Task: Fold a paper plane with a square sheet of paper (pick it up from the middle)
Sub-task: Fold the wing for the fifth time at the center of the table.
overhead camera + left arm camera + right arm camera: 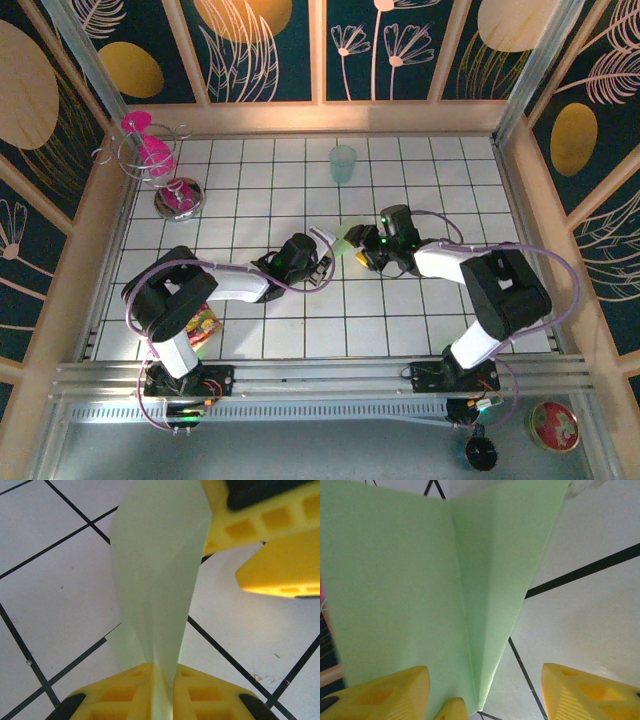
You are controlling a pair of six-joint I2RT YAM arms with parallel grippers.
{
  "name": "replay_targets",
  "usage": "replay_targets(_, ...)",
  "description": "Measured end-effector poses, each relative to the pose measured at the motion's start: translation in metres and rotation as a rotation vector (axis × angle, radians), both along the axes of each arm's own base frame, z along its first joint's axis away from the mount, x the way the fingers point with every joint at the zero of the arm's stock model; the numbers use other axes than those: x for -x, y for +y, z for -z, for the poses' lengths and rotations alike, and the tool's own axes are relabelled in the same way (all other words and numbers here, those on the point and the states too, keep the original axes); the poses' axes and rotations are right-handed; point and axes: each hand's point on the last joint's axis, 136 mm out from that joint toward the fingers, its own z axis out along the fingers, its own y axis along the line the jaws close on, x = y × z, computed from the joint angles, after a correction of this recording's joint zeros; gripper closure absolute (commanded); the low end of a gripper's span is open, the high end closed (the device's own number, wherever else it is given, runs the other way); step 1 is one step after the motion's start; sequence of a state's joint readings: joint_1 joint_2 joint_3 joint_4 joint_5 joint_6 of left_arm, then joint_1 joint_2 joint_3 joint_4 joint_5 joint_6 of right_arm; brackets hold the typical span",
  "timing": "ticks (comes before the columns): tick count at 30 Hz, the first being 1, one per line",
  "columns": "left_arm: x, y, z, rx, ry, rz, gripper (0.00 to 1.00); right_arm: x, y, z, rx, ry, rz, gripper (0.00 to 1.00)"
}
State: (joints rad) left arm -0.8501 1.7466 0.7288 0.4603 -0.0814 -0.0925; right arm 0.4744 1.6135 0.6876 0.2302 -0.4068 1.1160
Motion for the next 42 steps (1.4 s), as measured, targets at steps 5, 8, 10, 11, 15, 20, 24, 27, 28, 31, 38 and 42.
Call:
replay_targets(5,-0.001,0.001,0.000,-0.005,-0.004,-0.003,0.83,0.000,0.005,0.002,-0.012,0.011,-0.009,0.39)
replay_targets(8,-0.001,0.001,0.000,-0.006,-0.004,-0.002,0.83,-0.001,0.001,-0.001,0.005,0.002,0.008,0.39)
replay_targets(10,-0.001,0.001,0.000,-0.007,-0.005,0.000,0.83,-0.003,-0.003,-0.010,0.016,-0.021,0.028,0.39)
replay_targets(11,-0.001,0.001,0.000,-0.007,-0.006,0.000,0.83,-0.004,-0.005,-0.017,0.017,-0.042,0.036,0.39)
replay_targets(15,-0.001,0.001,0.000,-0.009,-0.008,0.002,0.83,-0.008,-0.007,-0.040,0.013,-0.116,0.037,0.38)
replay_targets(20,0.000,0.001,0.001,-0.010,-0.006,0.003,0.83,-0.017,0.003,-0.037,0.056,-0.109,-0.018,0.38)
replay_targets(24,0.001,0.000,0.003,-0.012,0.000,0.008,0.83,-0.028,0.019,-0.033,0.101,-0.101,-0.078,0.39)
replay_targets(27,0.001,0.000,0.007,-0.018,0.006,0.009,0.83,-0.033,0.024,-0.025,0.131,-0.080,-0.105,0.43)
replay_targets(28,0.001,0.000,0.008,-0.019,0.009,0.010,0.83,-0.033,0.024,-0.021,0.141,-0.069,-0.110,0.44)
replay_targets(31,0.002,0.000,0.009,-0.020,0.011,0.017,0.83,-0.028,0.021,-0.007,0.172,-0.026,-0.124,0.49)
replay_targets(38,0.005,-0.003,0.012,-0.018,0.018,0.039,0.83,-0.017,0.013,0.009,0.229,0.031,-0.151,0.68)
replay_targets(42,0.007,-0.005,0.015,-0.020,0.024,0.061,0.82,-0.019,0.012,0.006,0.250,0.026,-0.158,0.73)
